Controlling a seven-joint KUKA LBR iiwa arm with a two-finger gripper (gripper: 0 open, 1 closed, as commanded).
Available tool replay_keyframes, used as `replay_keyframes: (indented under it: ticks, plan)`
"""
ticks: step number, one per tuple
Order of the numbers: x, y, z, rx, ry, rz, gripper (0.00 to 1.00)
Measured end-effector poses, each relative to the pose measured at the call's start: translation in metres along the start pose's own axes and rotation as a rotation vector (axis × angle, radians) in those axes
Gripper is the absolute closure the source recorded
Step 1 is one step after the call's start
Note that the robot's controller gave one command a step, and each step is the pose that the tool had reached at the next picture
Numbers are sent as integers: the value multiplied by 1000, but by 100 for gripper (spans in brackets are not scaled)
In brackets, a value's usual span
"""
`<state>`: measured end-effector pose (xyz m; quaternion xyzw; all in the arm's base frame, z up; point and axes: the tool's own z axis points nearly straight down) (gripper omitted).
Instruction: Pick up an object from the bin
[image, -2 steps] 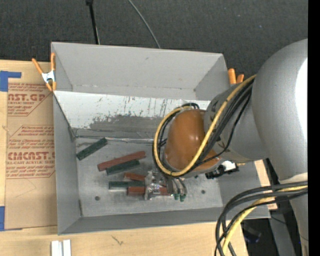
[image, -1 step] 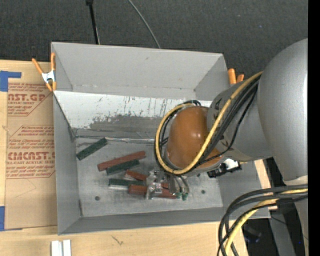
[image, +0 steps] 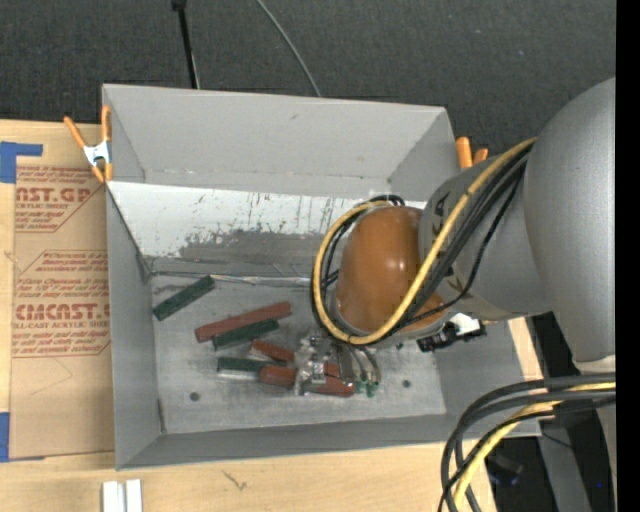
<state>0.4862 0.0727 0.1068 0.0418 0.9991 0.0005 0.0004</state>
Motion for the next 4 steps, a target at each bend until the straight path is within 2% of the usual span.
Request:
replay_keyframes:
  ticks: [2,3,4]
  plan:
    - [0,0,-20,0,0,0,100]
    - [2,0,-32,2,9,0,100]
    - [1,1,-57,1,5,-1,100]
